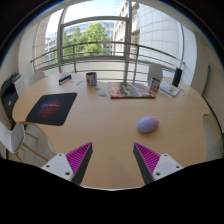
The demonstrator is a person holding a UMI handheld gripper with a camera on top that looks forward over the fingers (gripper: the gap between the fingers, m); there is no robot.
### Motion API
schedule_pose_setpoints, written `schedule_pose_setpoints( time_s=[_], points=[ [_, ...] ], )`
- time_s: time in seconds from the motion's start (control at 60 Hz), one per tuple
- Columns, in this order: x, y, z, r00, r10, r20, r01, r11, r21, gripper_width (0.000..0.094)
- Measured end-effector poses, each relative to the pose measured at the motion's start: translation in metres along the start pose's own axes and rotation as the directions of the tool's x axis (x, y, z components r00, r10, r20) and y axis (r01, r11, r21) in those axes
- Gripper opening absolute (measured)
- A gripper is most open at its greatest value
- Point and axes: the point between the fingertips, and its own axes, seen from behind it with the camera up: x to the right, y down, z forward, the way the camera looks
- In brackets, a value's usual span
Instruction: Arrange mouse
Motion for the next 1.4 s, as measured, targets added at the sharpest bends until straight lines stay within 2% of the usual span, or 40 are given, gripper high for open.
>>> schedule_pose_setpoints(
  time_s=[0.167,0.35,0.617,0.7,0.75,0.833,0.983,1.05,1.133,1.25,1.35,1.4],
  points=[
    [0.075,-0.003,0.056,0.997,0.024,-0.074,-0.020,0.999,0.044,0.0842],
    [0.115,-0.023,0.109,0.992,0.103,-0.078,-0.099,0.994,0.055,0.0842],
    [0.127,-0.057,0.157,0.983,0.165,-0.081,-0.159,0.985,0.073,0.0829],
    [0.129,-0.062,0.168,0.984,0.140,-0.110,-0.132,0.988,0.077,0.0711],
    [0.127,-0.068,0.173,0.985,0.140,-0.101,-0.131,0.987,0.089,0.0568],
    [0.128,-0.070,0.177,0.985,0.131,-0.109,-0.122,0.989,0.089,0.0557],
    [0.127,-0.071,0.178,0.985,0.130,-0.113,-0.123,0.990,0.070,0.0462],
    [0.132,-0.073,0.173,0.982,0.103,-0.158,-0.095,0.994,0.060,0.0435],
    [0.125,-0.107,0.150,0.977,0.091,-0.194,-0.069,0.991,0.118,0.0434],
    [0.091,-0.200,0.093,0.968,0.125,-0.217,-0.058,0.956,0.289,0.0432],
    [0.024,-0.279,0.045,0.975,0.147,-0.169,-0.064,0.907,0.417,0.0432],
    [-0.027,-0.302,0.033,0.982,0.140,-0.127,-0.069,0.891,0.449,0.0431]
  ],
)
